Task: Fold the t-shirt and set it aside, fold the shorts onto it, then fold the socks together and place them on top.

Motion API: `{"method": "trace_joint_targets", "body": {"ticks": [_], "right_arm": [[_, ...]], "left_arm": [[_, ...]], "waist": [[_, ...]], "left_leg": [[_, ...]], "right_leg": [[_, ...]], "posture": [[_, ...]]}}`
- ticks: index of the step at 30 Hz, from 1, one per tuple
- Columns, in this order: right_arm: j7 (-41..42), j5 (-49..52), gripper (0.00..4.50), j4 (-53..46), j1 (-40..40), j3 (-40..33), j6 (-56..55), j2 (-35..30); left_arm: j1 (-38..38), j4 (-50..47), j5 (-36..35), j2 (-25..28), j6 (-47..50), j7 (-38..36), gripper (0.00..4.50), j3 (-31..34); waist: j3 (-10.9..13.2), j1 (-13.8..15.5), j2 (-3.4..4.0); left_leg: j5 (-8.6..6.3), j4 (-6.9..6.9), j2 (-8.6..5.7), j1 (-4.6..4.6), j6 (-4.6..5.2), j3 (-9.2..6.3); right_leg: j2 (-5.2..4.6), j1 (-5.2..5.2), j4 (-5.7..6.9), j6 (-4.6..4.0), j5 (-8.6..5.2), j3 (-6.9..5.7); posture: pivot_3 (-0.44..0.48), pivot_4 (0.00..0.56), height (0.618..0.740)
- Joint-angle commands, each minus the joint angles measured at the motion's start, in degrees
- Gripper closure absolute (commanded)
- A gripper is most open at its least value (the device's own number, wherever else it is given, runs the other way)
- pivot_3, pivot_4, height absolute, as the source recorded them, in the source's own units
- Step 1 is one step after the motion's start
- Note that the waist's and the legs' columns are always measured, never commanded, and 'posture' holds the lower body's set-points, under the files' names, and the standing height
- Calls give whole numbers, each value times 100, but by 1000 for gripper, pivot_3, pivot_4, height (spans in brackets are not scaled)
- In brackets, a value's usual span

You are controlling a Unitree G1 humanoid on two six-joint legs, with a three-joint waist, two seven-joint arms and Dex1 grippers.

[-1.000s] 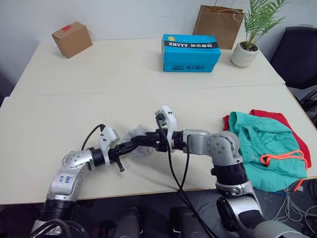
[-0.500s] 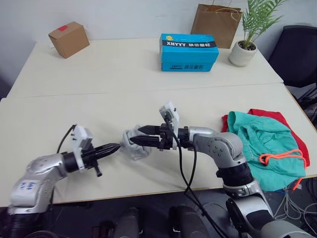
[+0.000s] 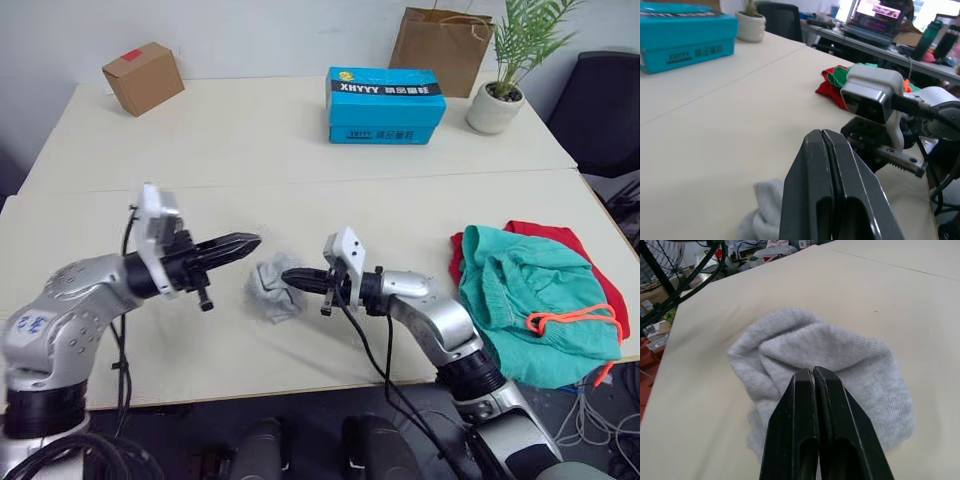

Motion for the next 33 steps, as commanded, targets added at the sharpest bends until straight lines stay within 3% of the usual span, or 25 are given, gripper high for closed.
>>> {"method": "trace_joint_targets", "body": {"ticks": [1,6,13,20,24,27,31,33], "right_arm": [[-68,-268,4487,16,-97,246,-73,235],[-180,-637,4487,251,-236,401,259,267],[-77,-615,4487,200,-134,342,653,293],[728,-334,4487,-157,96,14,120,-308],[1094,1313,3616,-872,-40,-1104,1915,-829],[760,1812,2531,-642,-381,-1371,3596,-1106],[21,1774,1136,77,-931,-1476,4645,-751],[-189,1794,1136,322,-1134,-1480,4896,-457]], "left_arm": [[-312,516,633,-170,-408,-153,4500,-712],[-293,914,1194,-216,-453,-40,4500,-1179],[274,1333,1520,-427,-957,208,4500,-856],[570,1785,1680,-918,-2415,-203,4500,-800],[897,1112,1318,-881,-2822,-433,4500,-344],[1234,771,1138,-714,-2973,-725,4500,-119],[1736,599,1033,-416,-3114,-1097,4500,177],[1912,556,973,-314,-3114,-1165,4500,310]], "waist": [[0,-20,-1],[0,-27,-1],[-1,-3,-2],[-3,14,-5],[-2,11,-5],[-2,-27,-5],[-2,-73,-5],[-1,-103,-3]], "left_leg": [[1,1,1,-2,0,0],[3,1,6,-5,0,14],[4,4,7,-1,1,12],[1,12,4,4,6,10],[-2,25,6,-5,10,7],[-5,32,11,-2,10,3],[-6,29,14,4,6,0],[-6,26,14,2,5,1]], "right_leg": [[1,0,-1,0,0,0],[4,-11,5,0,0,13],[1,-9,8,0,0,16],[-4,0,2,0,0,12],[-5,-1,3,0,0,11],[-5,0,1,-1,0,8],[-5,-2,3,-15,-7,5],[-5,-6,5,-17,-8,6]], "posture": [[0,150,740],[0,150,740],[0,150,740],[0,150,740],[0,150,740],[0,150,740],[0,150,740],[0,150,740]]}}
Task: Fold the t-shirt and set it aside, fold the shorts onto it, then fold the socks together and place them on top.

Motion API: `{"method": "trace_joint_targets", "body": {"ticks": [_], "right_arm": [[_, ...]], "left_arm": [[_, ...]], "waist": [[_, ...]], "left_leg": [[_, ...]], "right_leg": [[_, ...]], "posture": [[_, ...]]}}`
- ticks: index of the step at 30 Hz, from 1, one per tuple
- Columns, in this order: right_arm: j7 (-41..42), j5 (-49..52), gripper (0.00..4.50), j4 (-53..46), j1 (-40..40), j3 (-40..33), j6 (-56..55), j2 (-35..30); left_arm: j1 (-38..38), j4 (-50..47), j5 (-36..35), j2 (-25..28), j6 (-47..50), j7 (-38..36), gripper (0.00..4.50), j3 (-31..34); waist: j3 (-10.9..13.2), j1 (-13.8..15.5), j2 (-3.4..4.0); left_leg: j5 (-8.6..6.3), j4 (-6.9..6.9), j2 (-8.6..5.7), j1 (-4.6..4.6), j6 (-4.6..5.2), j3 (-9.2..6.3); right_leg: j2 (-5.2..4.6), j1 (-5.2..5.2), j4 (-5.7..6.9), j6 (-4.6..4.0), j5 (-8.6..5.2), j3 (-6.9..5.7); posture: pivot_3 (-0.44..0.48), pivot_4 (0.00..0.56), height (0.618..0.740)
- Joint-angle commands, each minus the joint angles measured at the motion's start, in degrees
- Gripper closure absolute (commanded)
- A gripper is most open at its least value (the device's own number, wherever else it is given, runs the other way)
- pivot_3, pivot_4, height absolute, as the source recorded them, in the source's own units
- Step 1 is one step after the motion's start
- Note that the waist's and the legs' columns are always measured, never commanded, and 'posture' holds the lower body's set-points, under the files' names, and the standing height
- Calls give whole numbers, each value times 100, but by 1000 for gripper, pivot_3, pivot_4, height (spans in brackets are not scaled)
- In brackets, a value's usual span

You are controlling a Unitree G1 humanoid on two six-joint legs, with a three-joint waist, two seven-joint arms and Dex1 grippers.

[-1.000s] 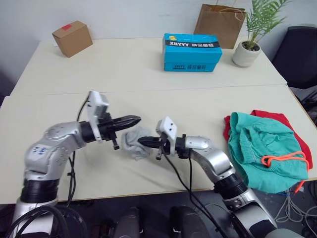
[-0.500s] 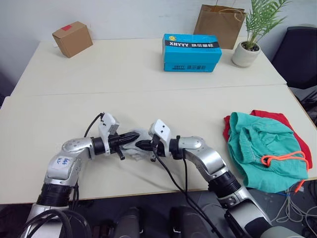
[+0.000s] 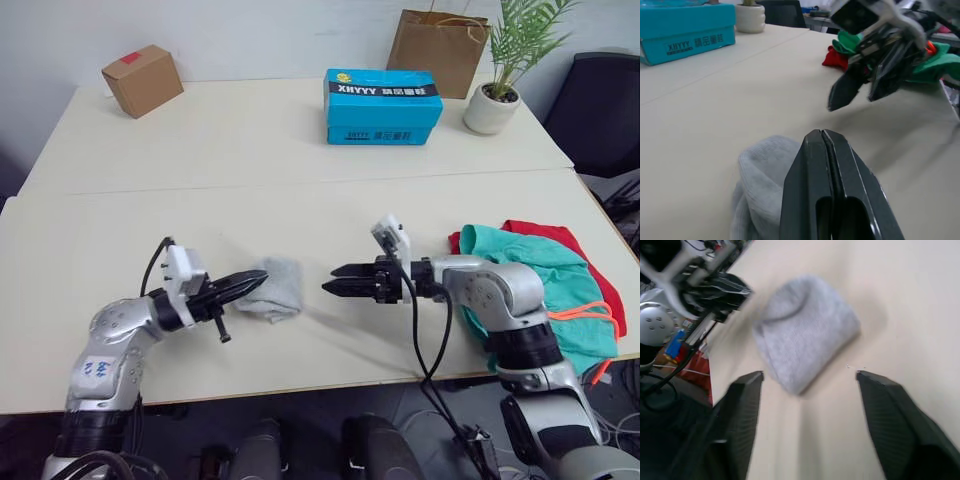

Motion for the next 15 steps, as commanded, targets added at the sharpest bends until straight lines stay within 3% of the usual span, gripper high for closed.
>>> {"method": "trace_joint_targets", "body": {"ticks": [1,7,10,15], "right_arm": [[-412,151,1136,315,-341,-142,500,475],[-764,-78,1136,915,-686,71,421,1182],[-1036,-131,1712,1428,-899,-140,285,1642],[-1209,-173,3454,1855,-968,-430,15,1900]], "left_arm": [[232,-248,-189,151,-133,-159,4500,313],[716,-478,-354,187,-97,-160,4500,654],[1051,-855,-803,272,729,199,4500,873],[1460,-1415,-1104,286,884,383,3290,1320]], "waist": [[0,-7,1],[0,-2,1],[0,-47,0],[0,-58,0]], "left_leg": [[0,0,0,-4,0,-1],[-4,1,-7,-12,6,0],[-5,-2,-6,-14,8,0],[-2,-18,-7,-14,3,1]], "right_leg": [[0,-3,2,0,0,0],[-6,-5,4,3,2,-1],[-6,-5,13,6,3,0],[-5,-11,17,6,3,0]], "posture": [[0,150,740],[0,150,740],[0,150,740],[0,150,740]]}}
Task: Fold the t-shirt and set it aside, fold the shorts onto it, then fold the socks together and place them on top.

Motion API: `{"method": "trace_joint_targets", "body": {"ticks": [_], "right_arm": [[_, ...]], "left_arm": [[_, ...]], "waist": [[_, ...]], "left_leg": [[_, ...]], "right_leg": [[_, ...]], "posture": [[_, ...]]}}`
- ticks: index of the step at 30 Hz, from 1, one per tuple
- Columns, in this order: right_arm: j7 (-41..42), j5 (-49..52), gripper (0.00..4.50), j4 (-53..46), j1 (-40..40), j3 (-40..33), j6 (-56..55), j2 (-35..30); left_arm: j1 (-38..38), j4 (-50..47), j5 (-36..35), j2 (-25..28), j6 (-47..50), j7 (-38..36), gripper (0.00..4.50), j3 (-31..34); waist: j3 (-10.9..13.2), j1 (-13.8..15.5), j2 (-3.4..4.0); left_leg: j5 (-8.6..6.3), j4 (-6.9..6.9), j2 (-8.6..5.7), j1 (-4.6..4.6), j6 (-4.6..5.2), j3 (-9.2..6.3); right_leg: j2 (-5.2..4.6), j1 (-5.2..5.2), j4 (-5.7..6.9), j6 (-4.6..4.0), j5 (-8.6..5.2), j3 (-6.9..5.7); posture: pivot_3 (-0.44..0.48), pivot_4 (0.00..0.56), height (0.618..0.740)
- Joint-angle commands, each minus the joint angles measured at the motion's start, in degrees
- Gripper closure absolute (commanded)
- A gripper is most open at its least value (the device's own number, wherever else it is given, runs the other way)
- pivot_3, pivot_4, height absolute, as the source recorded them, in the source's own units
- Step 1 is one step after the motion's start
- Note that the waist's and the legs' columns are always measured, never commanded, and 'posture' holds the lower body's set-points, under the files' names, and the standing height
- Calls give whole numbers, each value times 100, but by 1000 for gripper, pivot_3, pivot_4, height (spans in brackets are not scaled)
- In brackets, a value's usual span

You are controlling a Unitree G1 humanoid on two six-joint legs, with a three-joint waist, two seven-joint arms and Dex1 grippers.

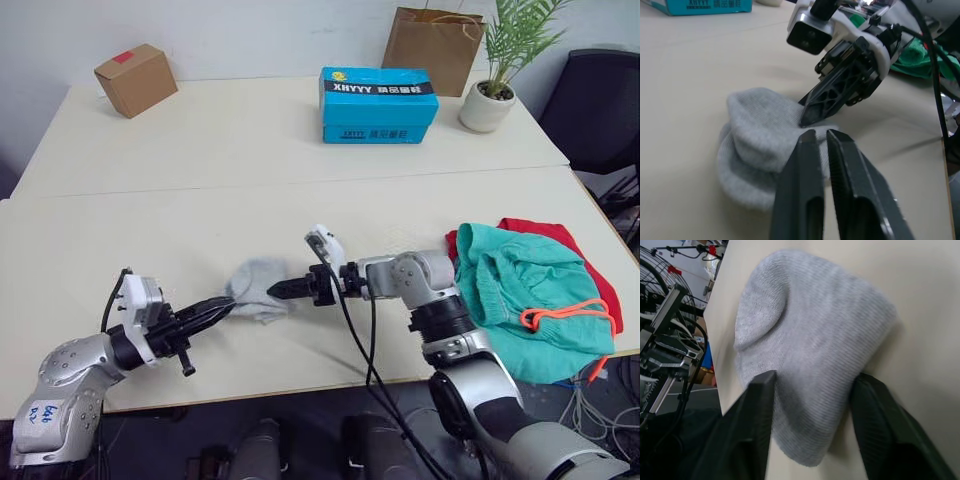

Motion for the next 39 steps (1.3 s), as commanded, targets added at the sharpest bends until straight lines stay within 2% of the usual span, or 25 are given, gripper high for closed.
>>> {"method": "trace_joint_targets", "body": {"ticks": [1,3,6,8,10,13,17,21,24,28,35,39], "right_arm": [[33,85,3871,-70,-45,-187,-104,2],[247,239,4460,-356,51,-195,-2,-96],[817,729,4500,-1219,247,-268,393,-646],[1481,1249,4500,-2005,399,-307,758,-1420],[2356,1725,4500,-2772,543,-333,990,-2630],[3023,2147,4500,-3117,655,-626,1277,-4098],[3746,2227,4500,-2909,953,-1178,1150,-5788],[4697,1484,4500,-2344,1814,-1610,-240,-7240],[5342,642,4500,-1247,2410,-1514,-1459,-8101],[5575,-203,4500,286,2691,-979,-3059,-8422],[5274,-1748,4500,2542,1210,-158,-4740,-7510],[4878,-2151,4500,3345,679,-118,-5088,-6941]], "left_arm": [[160,-433,-299,57,27,83,2912,384],[244,-619,-447,99,96,20,2336,454],[269,-989,-643,106,209,-6,1354,328],[174,-1180,-743,10,262,82,705,170],[36,-1314,-748,-93,273,158,15,-72],[-155,-1427,-751,-240,269,229,15,-387],[-474,-1364,-722,-361,238,257,15,-660],[-699,-1290,-692,-387,182,199,15,-803],[-844,-1309,-890,-360,271,55,15,-892],[-1020,-1318,-1010,-339,307,-128,15,-1033],[-947,-1314,-1005,-86,312,-377,15,-918],[-967,-1380,-1035,-10,336,-361,15,-931]], "waist": [[0,2,0],[0,6,0],[0,63,0],[3,119,4],[10,174,16],[14,176,23],[19,149,32],[24,188,42],[24,188,43],[24,173,43],[41,146,85],[44,167,90]], "left_leg": [[0,-1,0,3,0,0],[0,-2,0,4,0,0],[-2,-3,-3,0,3,-4],[-6,-3,-7,-6,9,-5],[-12,-2,-12,-6,20,-5],[-38,-4,-14,-2,60,-8],[-43,-5,-2,13,56,-2],[-41,-3,-3,15,57,1],[-40,19,-3,15,59,5],[-37,53,0,13,63,19],[-12,57,4,24,33,58],[-10,60,6,24,30,59]], "right_leg": [[0,3,-1,0,0,0],[0,4,-3,0,0,0],[-3,4,-7,0,0,0],[-7,5,-17,3,2,0],[-12,9,-30,8,5,0],[-12,26,-77,14,8,-1],[4,44,-95,11,6,-3],[6,50,-97,10,6,-3],[7,58,-100,11,7,-3],[7,71,-109,11,6,11],[19,61,-108,9,5,47],[22,59,-106,8,5,49]], "posture": [[0,150,740],[0,150,740],[0,150,740],[0,150,740],[0,150,740],[0,150,740],[0,150,740],[0,150,740],[0,150,740],[0,150,740],[0,150,740],[0,150,740]]}}
